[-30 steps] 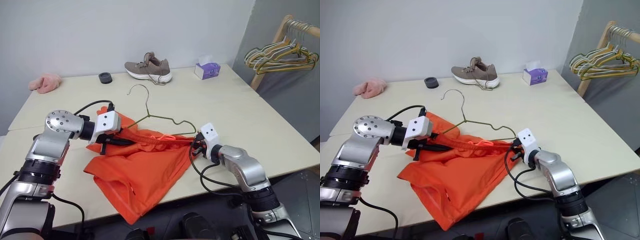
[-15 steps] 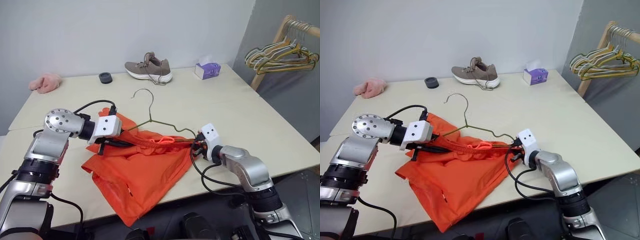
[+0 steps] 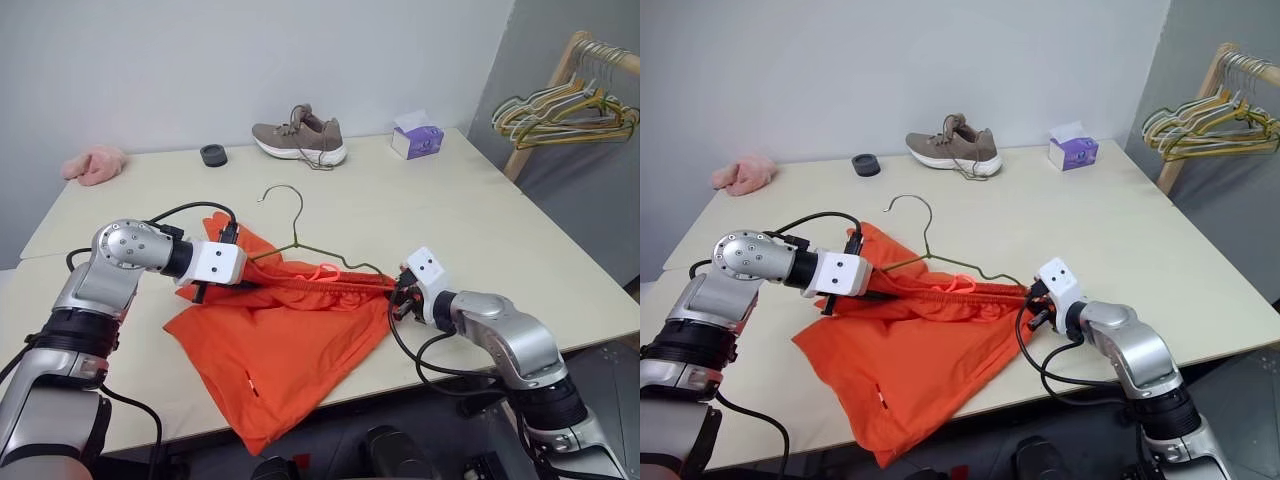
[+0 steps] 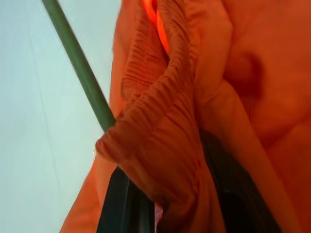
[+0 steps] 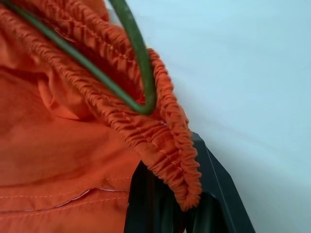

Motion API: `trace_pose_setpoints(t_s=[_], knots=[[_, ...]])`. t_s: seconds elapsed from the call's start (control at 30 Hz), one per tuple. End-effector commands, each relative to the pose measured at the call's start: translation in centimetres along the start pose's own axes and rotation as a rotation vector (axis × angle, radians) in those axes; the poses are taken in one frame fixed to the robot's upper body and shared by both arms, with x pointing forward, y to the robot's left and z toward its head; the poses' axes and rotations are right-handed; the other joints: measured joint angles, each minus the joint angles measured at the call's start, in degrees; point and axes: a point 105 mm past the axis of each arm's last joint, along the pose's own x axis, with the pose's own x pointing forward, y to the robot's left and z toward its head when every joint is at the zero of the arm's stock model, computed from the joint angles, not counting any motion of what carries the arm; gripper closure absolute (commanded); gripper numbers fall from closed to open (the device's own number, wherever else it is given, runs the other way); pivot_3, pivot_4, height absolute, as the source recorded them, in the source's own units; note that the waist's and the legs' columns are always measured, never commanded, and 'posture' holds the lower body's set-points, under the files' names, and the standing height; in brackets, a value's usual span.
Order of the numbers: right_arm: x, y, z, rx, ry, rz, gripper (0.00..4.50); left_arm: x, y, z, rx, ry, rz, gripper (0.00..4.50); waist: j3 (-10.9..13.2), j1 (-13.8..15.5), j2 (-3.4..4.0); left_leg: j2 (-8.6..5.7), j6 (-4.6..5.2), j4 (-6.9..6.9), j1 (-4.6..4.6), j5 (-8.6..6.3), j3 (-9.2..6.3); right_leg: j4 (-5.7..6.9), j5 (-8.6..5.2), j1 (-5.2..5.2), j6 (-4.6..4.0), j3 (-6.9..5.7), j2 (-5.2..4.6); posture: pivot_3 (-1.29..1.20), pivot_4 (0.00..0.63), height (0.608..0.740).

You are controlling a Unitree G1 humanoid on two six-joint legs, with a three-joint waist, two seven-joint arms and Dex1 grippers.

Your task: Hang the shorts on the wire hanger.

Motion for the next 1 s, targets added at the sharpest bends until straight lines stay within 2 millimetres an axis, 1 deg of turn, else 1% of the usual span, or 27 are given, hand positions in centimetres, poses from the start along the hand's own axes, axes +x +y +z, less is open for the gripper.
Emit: trace_pose_setpoints(t_s=[0.03, 0.2, 0.33, 0.43, 0.6, 0.63, 0.73, 0.8, 0.87, 0.93, 1.0], knots=[[-0.7, -0.3, 0.1, -0.016, 0.0, -0.011, 4.5, -0.9, 0.7, 0.0, 0.001, 0.003, 0.035, 3.76, 0.0, 0.06, 0.0, 0.0, 0.0, 0.0, 0.0, 0.0, 0.0, 0.0, 0.0, 0.0, 0.0, 0.0, 0.0, -0.25, 0.035, 0.74], [-0.8, -0.3, 0.5, -0.024, -0.008, -0.01, 4.5, -0.6, -0.6, -0.2, 0.034, 0.02, -0.02, 3.76, 0.01, 0.01, 0.0, 0.02, 0.0, 0.0, 0.0, 0.0, 0.0, 0.01, 0.0, -0.01, 0.0, 0.0, 0.01, -0.25, 0.038, 0.74], [-1.3, -1.2, 1.0, -0.081, 0.016, -0.008, 4.5, -0.4, -1.6, -0.9, 0.116, 0.086, -0.08, 3.76, 0.02, 0.18, 0.0, 0.0, 0.0, 0.01, -0.01, 0.0, 0.02, 0.0, 0.0, -0.01, 0.0, 0.02, 0.0, -0.25, 0.038, 0.74], [-2.2, -2.0, 1.4, -0.121, 0.034, -0.004, 4.5, -0.5, -1.7, -1.6, 0.162, 0.135, -0.092, 3.77, 0.02, 0.22, 0.01, 0.0, 0.0, 0.01, 0.0, 0.0, 0.04, -0.02, 0.0, 0.0, 0.0, 0.02, -0.01, -0.26, 0.04, 0.74], [-2.7, -1.7, 1.9, -0.183, 0.052, 0.029, 4.5, -0.1, -1.6, -1.7, 0.196, 0.147, -0.088, 3.77, 0.03, 0.21, 0.01, 0.03, 0.0, -0.01, -0.01, 0.0, 0.02, -0.03, -0.01, -0.01, 0.01, 0.01, 0.0, -0.26, 0.04, 0.74], [-2.6, -1.6, 2.1, -0.2, 0.05, 0.036, 4.5, 0.3, -1.4, -1.4, 0.195, 0.131, -0.073, 3.77, 0.03, 0.21, 0.01, 0.02, 0.0, -0.01, -0.01, 0.0, 0.02, -0.03, -0.01, -0.01, 0.02, 0.01, 0.0, -0.26, 0.04, 0.74], [-1.4, 0.4, 4.1, -0.331, 0.022, 0.101, 4.5, 2.4, -0.7, 0.2, 0.21, 0.06, -0.037, 3.77, 0.05, 0.12, 0.05, 0.02, 0.01, 0.01, 0.0, 0.0, 0.06, -0.02, -0.01, -0.01, 0.02, 0.04, -0.01, -0.26, 0.041, 0.74], [-1.1, 1.5, 5.1, -0.395, 0.003, 0.132, 4.5, 3.3, -0.6, 0.9, 0.22, 0.038, -0.031, 3.77, 0.07, 0.12, 0.06, 0.01, 0.01, 0.02, 0.0, 0.0, 0.05, -0.02, -0.01, -0.01, 0.03, 0.03, 0.0, -0.26, 0.041, 0.74], [-1.0, 3.0, 6.5, -0.455, -0.035, 0.178, 4.5, 4.1, -0.7, 1.4, 0.227, 0.022, -0.038, 3.78, 0.07, 0.12, 0.06, 0.01, 0.01, 0.01, -0.01, 0.0, 0.04, -0.03, -0.02, -0.02, 0.03, 0.02, 0.0, -0.26, 0.041, 0.74], [-1.0, 3.9, 7.5, -0.505, -0.062, 0.201, 4.5, 4.5, -0.8, 1.7, 0.23, 0.013, -0.044, 3.78, 0.07, 0.07, 0.06, 0.02, 0.01, 0.0, -0.1, 0.0, 0.01, -0.04, -0.02, -0.1, 0.03, 0.0, 0.0, -0.27, 0.041, 0.74], [-1.0, 3.9, 7.7, -0.557, -0.07, 0.19, 3.92, 4.7, -0.8, 1.8, 0.226, 0.006, -0.045, 3.78, 0.07, -0.07, 0.06, 0.02, 0.01, 0.0, -0.16, 0.0, 0.0, -0.03, -0.01, -0.17, 0.02, 0.0, 0.0, -0.28, 0.041, 0.74]])
